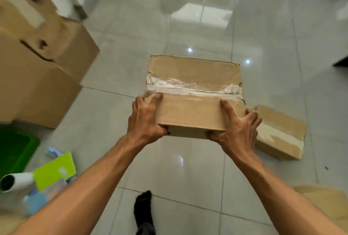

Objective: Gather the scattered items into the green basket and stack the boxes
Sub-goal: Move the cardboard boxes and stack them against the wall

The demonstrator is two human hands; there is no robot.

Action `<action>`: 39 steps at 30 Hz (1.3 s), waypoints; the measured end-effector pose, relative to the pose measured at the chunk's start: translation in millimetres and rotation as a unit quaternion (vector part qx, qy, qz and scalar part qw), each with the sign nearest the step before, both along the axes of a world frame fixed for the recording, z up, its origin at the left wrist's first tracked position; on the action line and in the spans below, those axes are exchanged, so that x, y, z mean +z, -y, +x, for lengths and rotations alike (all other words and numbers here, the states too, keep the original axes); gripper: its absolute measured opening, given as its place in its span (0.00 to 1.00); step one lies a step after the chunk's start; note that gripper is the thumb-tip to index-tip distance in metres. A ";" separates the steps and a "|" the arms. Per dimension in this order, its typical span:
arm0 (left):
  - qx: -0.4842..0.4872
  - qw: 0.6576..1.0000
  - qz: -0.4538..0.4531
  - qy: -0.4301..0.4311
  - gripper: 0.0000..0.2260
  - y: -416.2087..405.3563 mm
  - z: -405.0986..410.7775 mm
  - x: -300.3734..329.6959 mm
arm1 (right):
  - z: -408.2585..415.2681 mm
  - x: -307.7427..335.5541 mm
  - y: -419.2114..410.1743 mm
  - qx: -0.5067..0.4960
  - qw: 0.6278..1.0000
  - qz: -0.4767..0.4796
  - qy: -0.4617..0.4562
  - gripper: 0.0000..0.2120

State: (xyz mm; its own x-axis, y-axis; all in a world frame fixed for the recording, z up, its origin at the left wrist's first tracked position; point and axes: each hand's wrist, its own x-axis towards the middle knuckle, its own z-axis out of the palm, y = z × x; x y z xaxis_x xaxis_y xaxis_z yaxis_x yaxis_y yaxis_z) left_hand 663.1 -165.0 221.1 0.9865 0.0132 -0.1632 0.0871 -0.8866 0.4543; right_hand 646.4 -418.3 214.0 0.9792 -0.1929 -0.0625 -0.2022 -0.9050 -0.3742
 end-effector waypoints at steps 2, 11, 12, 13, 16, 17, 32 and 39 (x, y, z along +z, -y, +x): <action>0.026 0.999 0.012 0.023 0.49 -51.1 11.3 43.0 | 23.1 43.1 -49.4 0.028 0.999 -0.001 0.017 0.51; 0.169 0.982 0.006 0.082 0.48 -267.2 -8.1 197.4 | 71.6 193.1 -264.6 0.168 0.982 0.023 0.085 0.52; 0.182 0.980 0.007 0.085 0.48 -284.4 -15.6 212.2 | 71.8 207.5 -283.1 0.181 0.979 0.030 0.088 0.52; 0.194 0.977 0.009 0.088 0.48 -299.1 -23.4 226.0 | 71.4 222.0 -299.8 0.194 0.976 0.032 0.088 0.52; 0.223 0.970 0.017 0.100 0.49 -335.7 -44.2 265.5 | 73.6 265.5 -344.3 0.235 0.967 0.036 0.087 0.52; 0.233 0.967 0.016 0.101 0.49 -347.0 -49.9 277.9 | 75.0 279.4 -358.1 0.252 0.963 0.036 0.090 0.52; 0.367 0.915 0.047 0.159 0.50 -454.6 -3.5 356.6 | 203.5 371.7 -501.9 0.418 0.896 0.060 0.135 0.52; 0.425 0.887 0.077 0.165 0.51 -498.9 64.3 376.2 | 301.5 383.6 -569.9 0.475 0.867 0.079 0.128 0.53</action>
State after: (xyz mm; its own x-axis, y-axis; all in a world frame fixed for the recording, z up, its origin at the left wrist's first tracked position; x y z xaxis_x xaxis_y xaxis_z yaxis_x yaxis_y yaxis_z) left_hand 727.4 333.9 597.4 0.6034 0.7719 0.2004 0.6384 -0.6181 0.4587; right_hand 947.9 151.6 597.5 0.6779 0.6988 0.2283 0.7141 -0.5521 -0.4304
